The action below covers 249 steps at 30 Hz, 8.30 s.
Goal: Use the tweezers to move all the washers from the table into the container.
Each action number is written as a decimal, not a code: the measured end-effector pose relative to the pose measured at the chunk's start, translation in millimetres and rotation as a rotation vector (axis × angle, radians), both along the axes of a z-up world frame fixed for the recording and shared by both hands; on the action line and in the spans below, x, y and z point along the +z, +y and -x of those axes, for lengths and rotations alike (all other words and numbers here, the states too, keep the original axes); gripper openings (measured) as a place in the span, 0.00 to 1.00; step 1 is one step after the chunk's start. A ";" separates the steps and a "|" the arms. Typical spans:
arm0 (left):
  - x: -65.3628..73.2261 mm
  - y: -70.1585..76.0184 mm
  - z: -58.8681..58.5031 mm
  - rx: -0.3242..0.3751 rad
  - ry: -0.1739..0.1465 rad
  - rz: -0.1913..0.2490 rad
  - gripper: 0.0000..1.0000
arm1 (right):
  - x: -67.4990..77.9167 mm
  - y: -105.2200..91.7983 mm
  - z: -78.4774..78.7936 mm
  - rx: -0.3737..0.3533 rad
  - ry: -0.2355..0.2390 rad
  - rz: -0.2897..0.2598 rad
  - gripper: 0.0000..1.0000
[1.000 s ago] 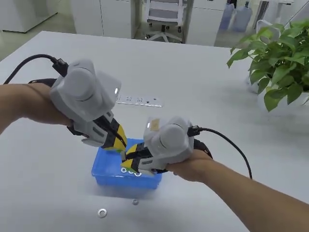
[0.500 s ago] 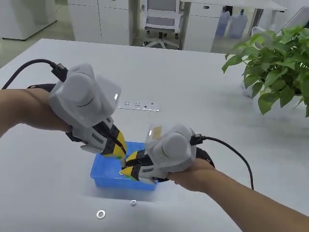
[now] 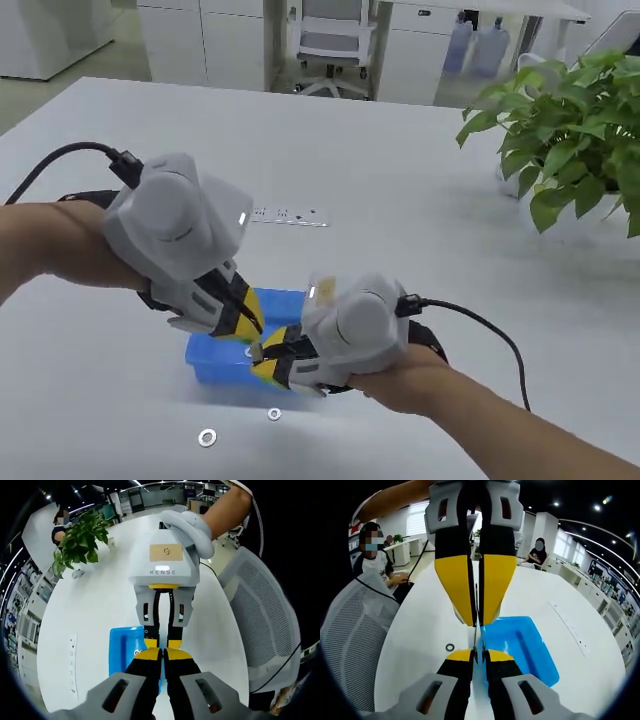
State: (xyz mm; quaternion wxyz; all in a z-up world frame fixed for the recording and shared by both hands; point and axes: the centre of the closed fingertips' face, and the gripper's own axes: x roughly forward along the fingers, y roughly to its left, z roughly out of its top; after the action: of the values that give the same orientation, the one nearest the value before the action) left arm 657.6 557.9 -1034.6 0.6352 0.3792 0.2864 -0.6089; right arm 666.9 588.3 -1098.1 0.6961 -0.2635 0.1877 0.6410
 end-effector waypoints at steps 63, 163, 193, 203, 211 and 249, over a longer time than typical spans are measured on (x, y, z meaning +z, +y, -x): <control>-51.0 -14.7 8.2 -0.012 0.114 0.008 0.06 | -52.6 -14.7 19.1 -0.017 0.060 0.037 0.16; -13.0 12.4 -52.9 0.017 0.035 0.016 0.06 | -9.7 15.0 -51.8 -0.025 0.025 -0.005 0.10; -46.8 23.8 -63.3 0.050 0.062 0.018 0.06 | -45.4 23.5 -59.1 0.000 0.057 0.037 0.11; -41.0 22.6 -60.2 0.044 0.054 0.017 0.06 | -39.4 22.2 -56.4 0.000 0.048 0.033 0.11; -31.5 22.1 -54.4 0.038 0.047 0.014 0.06 | -29.9 22.3 -51.1 0.000 0.038 0.024 0.11; 12.8 24.8 -6.9 0.047 0.005 -0.017 0.06 | 16.5 27.6 -6.4 0.016 -0.006 -0.023 0.11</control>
State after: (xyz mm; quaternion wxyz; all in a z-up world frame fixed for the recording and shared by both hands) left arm 664.5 582.7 -1021.9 0.6453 0.3764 0.3020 -0.5922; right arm 673.3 615.9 -1081.5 0.6946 -0.2588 0.1759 0.6478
